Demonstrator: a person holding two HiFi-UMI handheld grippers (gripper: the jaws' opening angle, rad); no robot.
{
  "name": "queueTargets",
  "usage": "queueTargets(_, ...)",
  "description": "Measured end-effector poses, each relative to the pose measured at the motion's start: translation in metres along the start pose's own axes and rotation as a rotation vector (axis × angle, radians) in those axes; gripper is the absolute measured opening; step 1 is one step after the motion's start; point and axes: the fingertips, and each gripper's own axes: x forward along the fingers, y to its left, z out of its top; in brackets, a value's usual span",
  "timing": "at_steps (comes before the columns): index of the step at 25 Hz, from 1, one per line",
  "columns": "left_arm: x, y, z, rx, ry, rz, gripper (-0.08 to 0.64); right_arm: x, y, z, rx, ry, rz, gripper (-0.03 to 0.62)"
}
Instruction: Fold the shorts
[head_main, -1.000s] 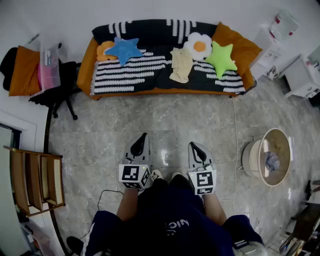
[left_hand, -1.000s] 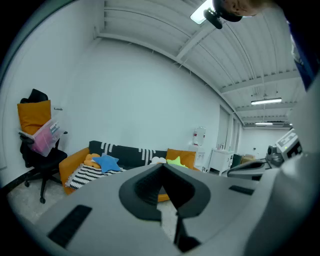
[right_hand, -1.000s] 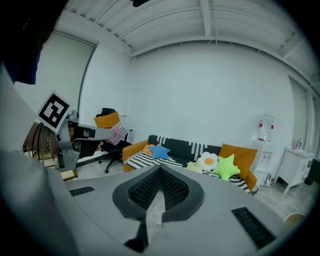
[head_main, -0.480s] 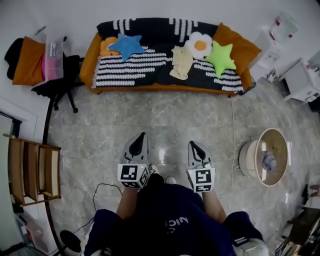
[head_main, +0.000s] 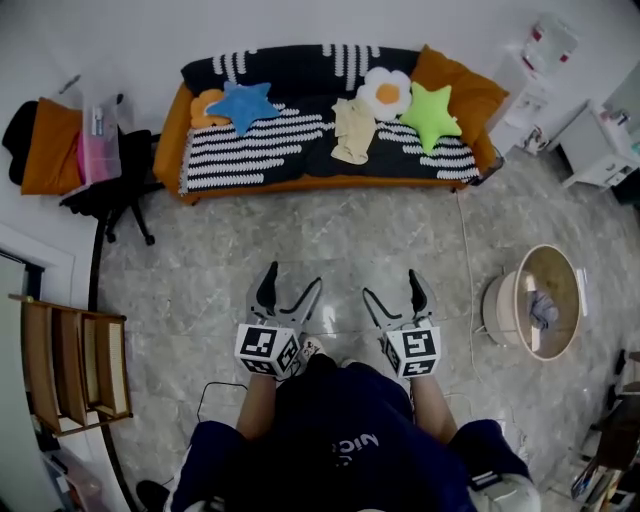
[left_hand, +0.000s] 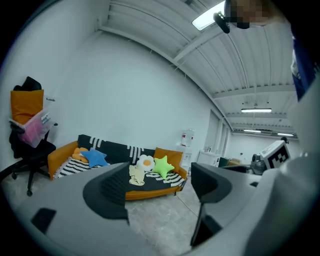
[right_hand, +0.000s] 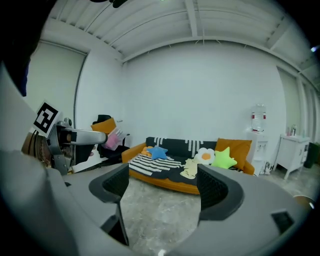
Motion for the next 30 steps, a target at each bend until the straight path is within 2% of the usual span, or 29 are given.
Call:
queueTargets(7,0.004,0.009,-0.003,0.012,0.036,-0.053,0.368,0.008,0.005,-0.009,0.016,0.012,-0.041,0.407)
queueTargets(15,0.022,0.027,-0.002,0.001,0.058,-0.031,0.367,0.035,-0.005,-0.009,0.01,0.022,-0.036,0.376)
queueTargets(22,0.075,0.064,0.016,-0.055,0.034,0.062,0.359,0.103,-0.033,0.009,-0.009,0.03,0.031,0.364)
queueTargets(30,0.183,0.095,0.043,-0.103,0.024,0.156,0.334,0.205,-0.102,0.051,-0.048,0.034,0.137,0.345)
